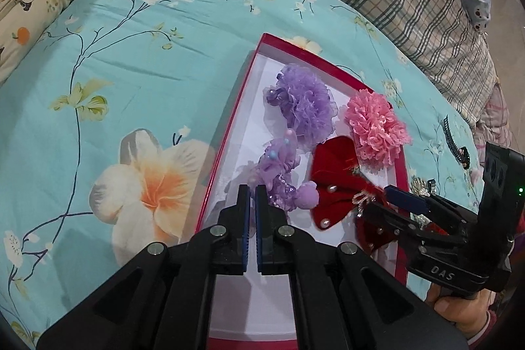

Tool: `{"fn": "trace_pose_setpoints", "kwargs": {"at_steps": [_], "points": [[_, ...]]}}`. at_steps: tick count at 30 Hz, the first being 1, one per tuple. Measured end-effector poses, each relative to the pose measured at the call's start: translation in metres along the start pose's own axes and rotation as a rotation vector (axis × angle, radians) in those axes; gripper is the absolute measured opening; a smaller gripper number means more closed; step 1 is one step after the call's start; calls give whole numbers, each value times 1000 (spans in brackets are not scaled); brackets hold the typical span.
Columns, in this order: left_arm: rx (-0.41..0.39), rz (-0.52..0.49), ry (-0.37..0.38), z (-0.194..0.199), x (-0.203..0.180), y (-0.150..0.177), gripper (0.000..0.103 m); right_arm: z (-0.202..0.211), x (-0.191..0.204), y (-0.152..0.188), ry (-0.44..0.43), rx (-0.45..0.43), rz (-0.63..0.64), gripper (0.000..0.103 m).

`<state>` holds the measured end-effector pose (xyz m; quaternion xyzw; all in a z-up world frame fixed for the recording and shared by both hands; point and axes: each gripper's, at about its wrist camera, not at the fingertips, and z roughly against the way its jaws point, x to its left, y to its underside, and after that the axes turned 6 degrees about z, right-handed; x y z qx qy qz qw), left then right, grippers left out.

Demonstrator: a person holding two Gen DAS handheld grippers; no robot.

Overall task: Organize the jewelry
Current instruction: 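Carry the red bow and purple bunny tie into the tray with both tools, then open both tools to release the bow and bunny tie in the tray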

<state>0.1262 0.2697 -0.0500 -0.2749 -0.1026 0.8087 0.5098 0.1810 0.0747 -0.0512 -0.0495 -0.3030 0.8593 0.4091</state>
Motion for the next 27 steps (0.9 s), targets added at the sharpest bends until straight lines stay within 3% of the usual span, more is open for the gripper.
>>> {"fn": "trace_pose_setpoints", "kwargs": {"at_steps": [7,11,12,27], "points": [[13,-19,-3,5,-5,3,5,18,2,4,8,-23,19,60],[13,-22,-15,8,-8,5,31,35,-3,10,9,-47,5,60],[9,-23,-12,10,-9,6,33,41,-5,12,8,-55,-1,60],[18,-66,4,20,-33,22,33,115,-48,67,42,-120,-127,61]]}}
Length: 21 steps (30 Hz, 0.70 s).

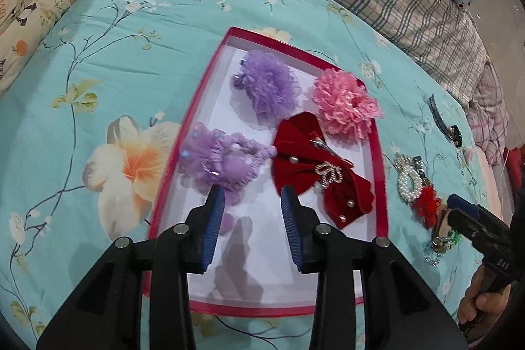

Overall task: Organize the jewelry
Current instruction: 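Open both tools to release the bow and bunny tie in the tray, then move both open tools back over the remaining jewelry pile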

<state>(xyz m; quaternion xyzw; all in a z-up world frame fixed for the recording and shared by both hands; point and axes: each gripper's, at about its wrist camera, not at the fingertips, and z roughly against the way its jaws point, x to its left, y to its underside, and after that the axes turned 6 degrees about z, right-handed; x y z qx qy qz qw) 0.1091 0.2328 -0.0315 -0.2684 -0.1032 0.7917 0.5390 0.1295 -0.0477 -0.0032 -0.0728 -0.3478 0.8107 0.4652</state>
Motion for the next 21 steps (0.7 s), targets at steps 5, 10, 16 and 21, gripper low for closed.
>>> {"fn": "trace_pose_setpoints", "kwargs": {"at_steps": [5,10,16,21], "points": [[-13,-41,38,11,-25,7,33,33,-27,16,44,-38,-53,61],[-11,-100,81,17,-55,18,41,59,-60,33,114,-54,-123,62],[13,-167,128,18,-91,34,43,87,-97,61,185,-64,-206,62],[37,-210,152,17,-117,46,43,105,-122,83,227,-70,-273,62]]}}
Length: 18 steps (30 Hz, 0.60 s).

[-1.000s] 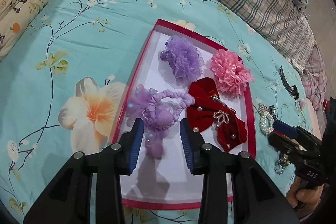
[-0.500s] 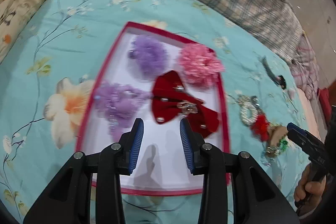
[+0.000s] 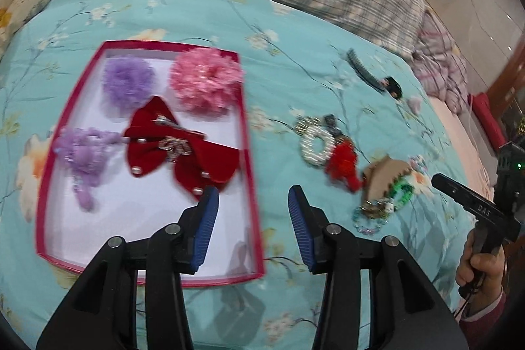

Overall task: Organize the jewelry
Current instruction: 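Move both open tools back over the remaining jewelry pile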

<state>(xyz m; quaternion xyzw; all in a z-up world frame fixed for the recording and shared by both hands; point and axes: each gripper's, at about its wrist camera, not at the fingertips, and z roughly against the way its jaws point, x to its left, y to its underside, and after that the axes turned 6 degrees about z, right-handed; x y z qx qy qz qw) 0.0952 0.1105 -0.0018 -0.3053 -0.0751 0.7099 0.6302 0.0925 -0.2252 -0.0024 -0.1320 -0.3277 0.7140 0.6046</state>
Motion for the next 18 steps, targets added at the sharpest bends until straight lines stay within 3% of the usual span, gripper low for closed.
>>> {"fn": "trace_pose_setpoints", "kwargs": {"at_steps": [16,18], "points": [[56,-146,81,-19,-81,4,43,22,-63,24,94,-5,-104,62],[70,-168,98,-23,-91,3,47,23,-68,25,101,-4,-112,62]]}}
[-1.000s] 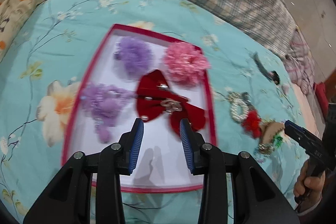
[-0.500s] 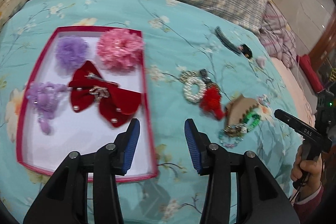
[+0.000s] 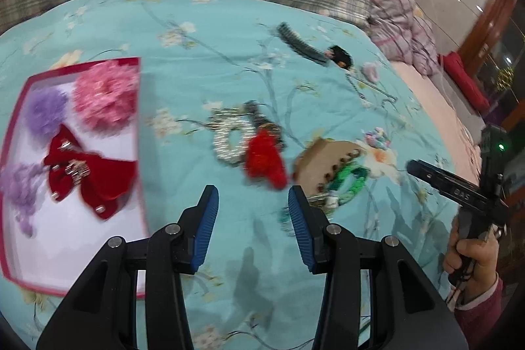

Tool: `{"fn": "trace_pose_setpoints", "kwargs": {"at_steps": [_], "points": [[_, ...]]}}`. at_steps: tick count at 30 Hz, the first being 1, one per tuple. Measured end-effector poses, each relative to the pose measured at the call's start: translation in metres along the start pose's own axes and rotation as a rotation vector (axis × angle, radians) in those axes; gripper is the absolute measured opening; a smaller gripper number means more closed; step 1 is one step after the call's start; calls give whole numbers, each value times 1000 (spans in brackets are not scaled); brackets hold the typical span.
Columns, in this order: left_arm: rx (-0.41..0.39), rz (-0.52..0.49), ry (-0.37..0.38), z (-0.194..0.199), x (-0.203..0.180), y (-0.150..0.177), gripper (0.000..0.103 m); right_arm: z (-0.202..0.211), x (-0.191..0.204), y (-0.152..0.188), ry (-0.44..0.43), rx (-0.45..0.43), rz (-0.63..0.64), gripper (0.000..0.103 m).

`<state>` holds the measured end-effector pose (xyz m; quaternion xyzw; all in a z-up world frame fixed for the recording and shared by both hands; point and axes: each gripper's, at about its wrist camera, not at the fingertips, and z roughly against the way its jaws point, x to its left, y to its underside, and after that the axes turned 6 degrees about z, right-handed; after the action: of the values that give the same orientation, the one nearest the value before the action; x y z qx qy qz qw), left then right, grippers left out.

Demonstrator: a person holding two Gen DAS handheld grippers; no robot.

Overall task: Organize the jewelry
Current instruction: 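Move both open tools back over the remaining jewelry pile, then grasp the pastel beaded bracelet with the right tool while the left tool grasps the blue beaded bracelet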

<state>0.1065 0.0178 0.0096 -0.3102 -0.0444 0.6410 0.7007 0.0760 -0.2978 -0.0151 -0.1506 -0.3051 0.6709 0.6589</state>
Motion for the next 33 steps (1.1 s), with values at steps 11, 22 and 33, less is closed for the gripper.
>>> {"fn": "trace_pose_setpoints", "kwargs": {"at_steps": [11,22,33], "points": [[55,-115,34,-35,-47,-18,55,-14,-25,-13,41,9,-25,62],[147,-71,21,-66,-28,19,60,-43,-48,-34,62,43,-26,62],[169,-79,24,-85,-28,40,11,-71,-51,-39,60,82,-7,30]]}}
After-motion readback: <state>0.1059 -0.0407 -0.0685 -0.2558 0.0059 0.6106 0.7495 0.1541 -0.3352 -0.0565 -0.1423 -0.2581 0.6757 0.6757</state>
